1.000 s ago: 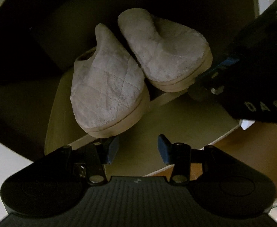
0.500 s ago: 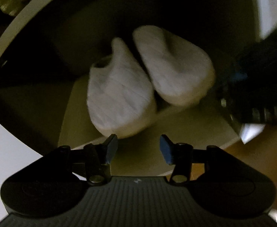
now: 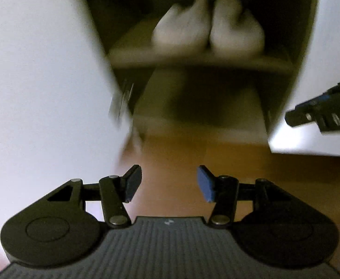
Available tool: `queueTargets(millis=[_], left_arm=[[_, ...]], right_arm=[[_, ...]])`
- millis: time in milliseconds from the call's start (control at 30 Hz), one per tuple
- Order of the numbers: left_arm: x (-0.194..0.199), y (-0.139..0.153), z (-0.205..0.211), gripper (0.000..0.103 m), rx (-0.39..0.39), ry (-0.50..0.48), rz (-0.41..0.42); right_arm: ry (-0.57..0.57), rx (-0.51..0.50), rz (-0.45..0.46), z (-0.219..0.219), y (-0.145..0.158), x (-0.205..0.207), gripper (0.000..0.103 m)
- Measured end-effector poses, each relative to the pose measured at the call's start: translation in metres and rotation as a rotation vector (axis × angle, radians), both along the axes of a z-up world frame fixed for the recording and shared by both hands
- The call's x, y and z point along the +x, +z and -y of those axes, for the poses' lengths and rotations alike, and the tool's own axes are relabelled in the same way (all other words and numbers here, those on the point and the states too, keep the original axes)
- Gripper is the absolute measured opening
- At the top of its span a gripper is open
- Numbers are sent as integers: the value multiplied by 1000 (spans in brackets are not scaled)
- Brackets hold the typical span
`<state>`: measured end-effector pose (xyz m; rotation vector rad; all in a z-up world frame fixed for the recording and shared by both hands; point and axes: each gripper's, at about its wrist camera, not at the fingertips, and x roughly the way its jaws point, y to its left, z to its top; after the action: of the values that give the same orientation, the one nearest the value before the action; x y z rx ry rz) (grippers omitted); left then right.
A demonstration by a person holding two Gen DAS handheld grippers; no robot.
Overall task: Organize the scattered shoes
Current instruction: 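Withdraw the right gripper from the cabinet toward the floor shoes, then lower the right gripper onto the heels of the red-white monkey-print slippers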
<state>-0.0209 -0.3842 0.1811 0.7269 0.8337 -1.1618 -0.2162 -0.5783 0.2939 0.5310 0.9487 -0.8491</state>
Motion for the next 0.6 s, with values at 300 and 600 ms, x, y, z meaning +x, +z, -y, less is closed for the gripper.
queueTargets(millis=[300,600], left_arm=[[-4,14,-291,57,360,464,-88],[16,-53,-509,61,407,606,-68]], right_arm=[[452,266,-99,-173,2,50,32],[705,369,-80,-402,-37,117,46]])
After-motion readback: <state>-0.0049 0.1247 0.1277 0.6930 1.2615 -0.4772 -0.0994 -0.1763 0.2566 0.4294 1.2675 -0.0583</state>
